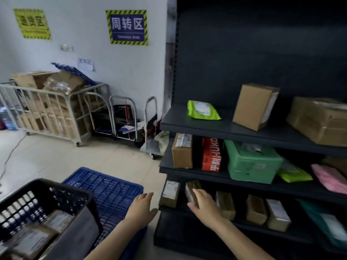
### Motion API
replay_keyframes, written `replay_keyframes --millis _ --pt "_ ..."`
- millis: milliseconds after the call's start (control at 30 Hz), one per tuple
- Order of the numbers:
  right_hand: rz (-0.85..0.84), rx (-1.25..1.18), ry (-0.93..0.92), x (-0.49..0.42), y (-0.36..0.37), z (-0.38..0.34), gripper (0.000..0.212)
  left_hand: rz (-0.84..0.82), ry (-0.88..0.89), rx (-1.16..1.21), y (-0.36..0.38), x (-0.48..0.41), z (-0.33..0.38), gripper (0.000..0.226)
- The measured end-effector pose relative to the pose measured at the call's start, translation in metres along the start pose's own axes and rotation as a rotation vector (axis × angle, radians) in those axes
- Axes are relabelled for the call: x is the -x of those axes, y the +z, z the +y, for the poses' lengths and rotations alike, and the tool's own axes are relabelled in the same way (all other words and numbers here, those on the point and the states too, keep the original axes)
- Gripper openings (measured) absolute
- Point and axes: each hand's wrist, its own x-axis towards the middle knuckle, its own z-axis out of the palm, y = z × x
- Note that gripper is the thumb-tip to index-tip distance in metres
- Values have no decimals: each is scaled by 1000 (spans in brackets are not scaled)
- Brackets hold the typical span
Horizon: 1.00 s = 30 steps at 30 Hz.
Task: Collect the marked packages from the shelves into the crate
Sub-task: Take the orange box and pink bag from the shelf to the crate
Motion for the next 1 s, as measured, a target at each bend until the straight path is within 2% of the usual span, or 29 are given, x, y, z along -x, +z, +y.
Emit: replay_keyframes --millis 200,367,467,767,1000 --pt "60 -5 56 13 -42 69 61 -9 46 35 27 -18 79 64" --pt "54 -21 79 14 -56 101 62 -47 30 53 39 -33 112 65" --pt "63 -36 85 4 -58 111 61 -37 28 54 39 -47 119 63" --pt "63 -89 153 -51 -50 120 61 68 -11 156 24 -121 113 77" --pt "170 -133 196 -106 -36 113 57 214 -45 315 4 -190 101 82"
